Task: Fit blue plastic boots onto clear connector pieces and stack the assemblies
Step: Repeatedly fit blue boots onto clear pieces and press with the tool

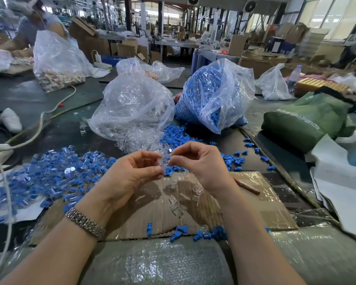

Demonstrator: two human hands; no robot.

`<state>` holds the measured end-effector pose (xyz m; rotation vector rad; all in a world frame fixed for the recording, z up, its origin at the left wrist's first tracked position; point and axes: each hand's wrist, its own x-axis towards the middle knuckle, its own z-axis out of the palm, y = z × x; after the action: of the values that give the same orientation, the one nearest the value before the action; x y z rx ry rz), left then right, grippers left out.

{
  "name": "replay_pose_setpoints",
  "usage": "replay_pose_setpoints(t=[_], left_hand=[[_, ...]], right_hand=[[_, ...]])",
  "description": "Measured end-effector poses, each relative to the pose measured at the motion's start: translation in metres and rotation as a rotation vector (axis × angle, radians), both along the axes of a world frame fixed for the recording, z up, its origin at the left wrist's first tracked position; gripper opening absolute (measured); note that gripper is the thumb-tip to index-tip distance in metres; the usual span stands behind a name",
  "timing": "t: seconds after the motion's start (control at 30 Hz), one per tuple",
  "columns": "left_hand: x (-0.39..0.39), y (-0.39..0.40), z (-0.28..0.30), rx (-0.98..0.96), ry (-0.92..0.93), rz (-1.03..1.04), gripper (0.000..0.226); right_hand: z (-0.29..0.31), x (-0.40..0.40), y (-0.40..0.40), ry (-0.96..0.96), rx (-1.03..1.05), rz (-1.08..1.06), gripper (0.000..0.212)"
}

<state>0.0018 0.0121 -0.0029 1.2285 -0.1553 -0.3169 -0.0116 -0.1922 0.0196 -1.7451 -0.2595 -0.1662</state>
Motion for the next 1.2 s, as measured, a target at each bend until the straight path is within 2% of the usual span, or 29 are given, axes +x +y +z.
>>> replay_pose_setpoints(t=[0.13, 0.3, 0.43, 0.53, 0.63, 0.77, 1.2], left_hand=[[-0.002, -0.002, 0.002, 0.04, -0.038, 0.003, 0.038], [-0.007, -0.004, 0.004, 0.124, -0.079, 0.008, 0.039], [-0.011, -0.01, 0.006, 0.202, -0.169, 0.038, 0.034], [-0.011, -0.008, 0.007, 0.121, -0.134, 0.019, 0.037], [-0.009, -0.005, 0.007, -0.002, -0.059, -0.034, 0.03], [-0.009, -0.006, 0.006, 0.081, -0.057, -0.048, 0.021], [-0.011, -0.004, 0.009, 0.167, -0.141, -0.009, 0.02]], right_hand=[[-0.002, -0.001, 0.001, -0.031, -0.009, 0.06, 0.013], [-0.006, -0.001, 0.003, -0.077, -0.189, 0.042, 0.015], [-0.005, -0.003, 0.006, -0.104, -0.24, 0.058, 0.019], [-0.003, -0.003, 0.006, -0.139, -0.21, 0.047, 0.019], [-0.001, -0.005, 0.004, -0.18, -0.201, 0.044, 0.018], [0.0, -0.006, 0.003, -0.203, -0.198, 0.047, 0.016], [-0.003, -0.005, 0.003, -0.203, -0.271, 0.052, 0.015]])
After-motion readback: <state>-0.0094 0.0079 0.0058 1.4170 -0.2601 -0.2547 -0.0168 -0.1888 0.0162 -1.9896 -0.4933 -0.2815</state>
